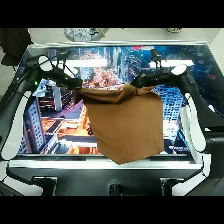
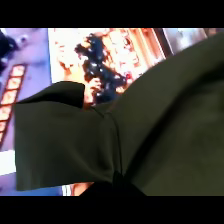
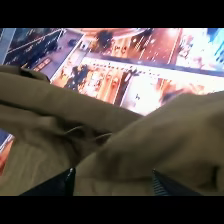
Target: Fold the shirts.
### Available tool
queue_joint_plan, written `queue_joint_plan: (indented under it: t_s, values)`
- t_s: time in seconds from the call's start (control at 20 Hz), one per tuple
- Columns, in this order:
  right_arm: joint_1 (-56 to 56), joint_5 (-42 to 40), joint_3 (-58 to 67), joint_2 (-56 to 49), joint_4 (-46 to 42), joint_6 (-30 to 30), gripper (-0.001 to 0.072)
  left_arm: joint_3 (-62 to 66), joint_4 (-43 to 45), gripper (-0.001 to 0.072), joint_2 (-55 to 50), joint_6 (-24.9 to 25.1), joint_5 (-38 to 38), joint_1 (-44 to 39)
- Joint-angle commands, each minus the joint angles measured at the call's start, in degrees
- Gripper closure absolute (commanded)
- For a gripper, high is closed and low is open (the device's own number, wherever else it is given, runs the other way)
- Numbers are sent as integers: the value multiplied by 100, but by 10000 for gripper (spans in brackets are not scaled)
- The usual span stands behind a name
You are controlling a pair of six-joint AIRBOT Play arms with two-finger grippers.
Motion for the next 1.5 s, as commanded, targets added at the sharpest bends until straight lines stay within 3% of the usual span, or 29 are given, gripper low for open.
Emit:
queue_joint_plan:
  t_s: [0.0,0.1,0.3,0.4,0.5,0.55,0.65,0.8,1.15,1.45]
  values:
    - [-208,619,9,179,-105,-214,101,0,-308,679,-133,190,-81,184]
    - [-643,1377,9,643,-750,-116,100,0,-313,679,-133,225,-162,282]
    - [-1390,3230,-98,1508,-2876,315,97,0,-295,679,-138,492,-203,420]
    - [-1502,3469,-887,1998,-2785,481,96,-7,-293,679,-142,597,-203,468]
    - [-1331,2975,-2608,2837,-2594,680,75,-15,-293,679,-162,660,-258,496]
    - [-1193,2651,-3641,3300,-2500,826,1,-17,-295,679,-184,660,-297,511]
    - [-1045,2271,-5337,4000,-2068,927,0,-26,-295,679,-223,662,-326,511]
    - [-1045,1882,-6872,4629,-1604,1176,1,-85,-295,679,-225,667,-328,511]
    - [-1045,435,-7737,4706,-896,1596,3,-122,-295,679,-223,857,-330,511]
    - [-1045,435,-7779,4706,-911,1716,3,-122,-295,679,-223,855,-330,511]
